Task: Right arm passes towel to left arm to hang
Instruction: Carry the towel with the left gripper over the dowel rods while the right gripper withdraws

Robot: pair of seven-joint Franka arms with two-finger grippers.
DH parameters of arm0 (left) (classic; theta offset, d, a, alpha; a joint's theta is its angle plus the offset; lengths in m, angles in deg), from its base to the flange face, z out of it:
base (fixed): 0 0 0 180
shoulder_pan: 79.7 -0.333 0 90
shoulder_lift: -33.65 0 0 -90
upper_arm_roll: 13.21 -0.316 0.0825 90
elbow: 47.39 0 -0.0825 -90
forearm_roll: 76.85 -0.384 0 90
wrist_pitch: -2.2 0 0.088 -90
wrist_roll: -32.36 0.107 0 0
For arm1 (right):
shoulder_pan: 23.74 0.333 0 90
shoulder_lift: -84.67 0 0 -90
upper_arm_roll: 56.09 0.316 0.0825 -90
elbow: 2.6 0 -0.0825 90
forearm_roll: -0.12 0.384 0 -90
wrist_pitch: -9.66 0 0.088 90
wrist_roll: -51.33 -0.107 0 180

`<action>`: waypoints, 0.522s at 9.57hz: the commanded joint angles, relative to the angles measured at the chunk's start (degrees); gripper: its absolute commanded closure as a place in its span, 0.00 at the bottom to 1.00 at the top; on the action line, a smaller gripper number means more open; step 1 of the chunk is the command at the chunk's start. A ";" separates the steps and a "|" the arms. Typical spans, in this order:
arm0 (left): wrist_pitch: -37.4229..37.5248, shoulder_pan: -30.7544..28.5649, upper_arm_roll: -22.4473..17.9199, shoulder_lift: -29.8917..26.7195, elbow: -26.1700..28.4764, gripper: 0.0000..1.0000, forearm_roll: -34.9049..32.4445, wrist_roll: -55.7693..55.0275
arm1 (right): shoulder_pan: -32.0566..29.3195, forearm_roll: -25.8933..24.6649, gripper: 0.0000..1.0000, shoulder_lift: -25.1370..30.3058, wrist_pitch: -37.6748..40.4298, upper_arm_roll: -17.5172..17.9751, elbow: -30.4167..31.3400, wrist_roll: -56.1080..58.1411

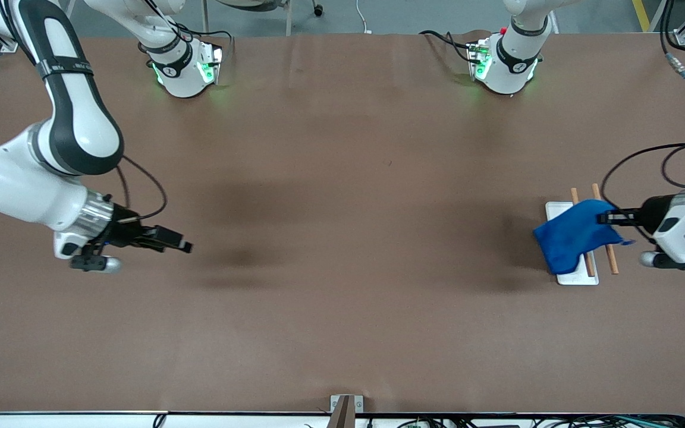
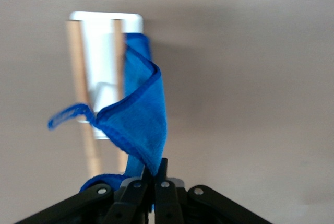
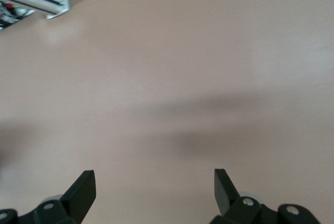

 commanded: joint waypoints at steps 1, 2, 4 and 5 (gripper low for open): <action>-4.35 -3.01 0.11 3.16 -0.93 1.00 -3.46 7.94 | 0.26 -10.13 0.00 6.36 6.51 -5.07 0.23 -1.41; -4.36 -4.16 0.19 3.26 -0.93 1.00 -3.72 8.41 | 0.26 -13.74 0.00 9.43 8.90 -7.71 0.14 -1.41; -4.36 -5.65 0.02 3.61 -0.93 1.00 -6.35 12.52 | 0.35 -17.81 0.00 14.36 16.35 -8.96 -1.52 -1.58; -4.63 -7.75 0.19 4.14 -1.02 1.00 -6.36 13.59 | 0.09 -17.91 0.00 15.43 21.18 -9.66 -4.06 -1.49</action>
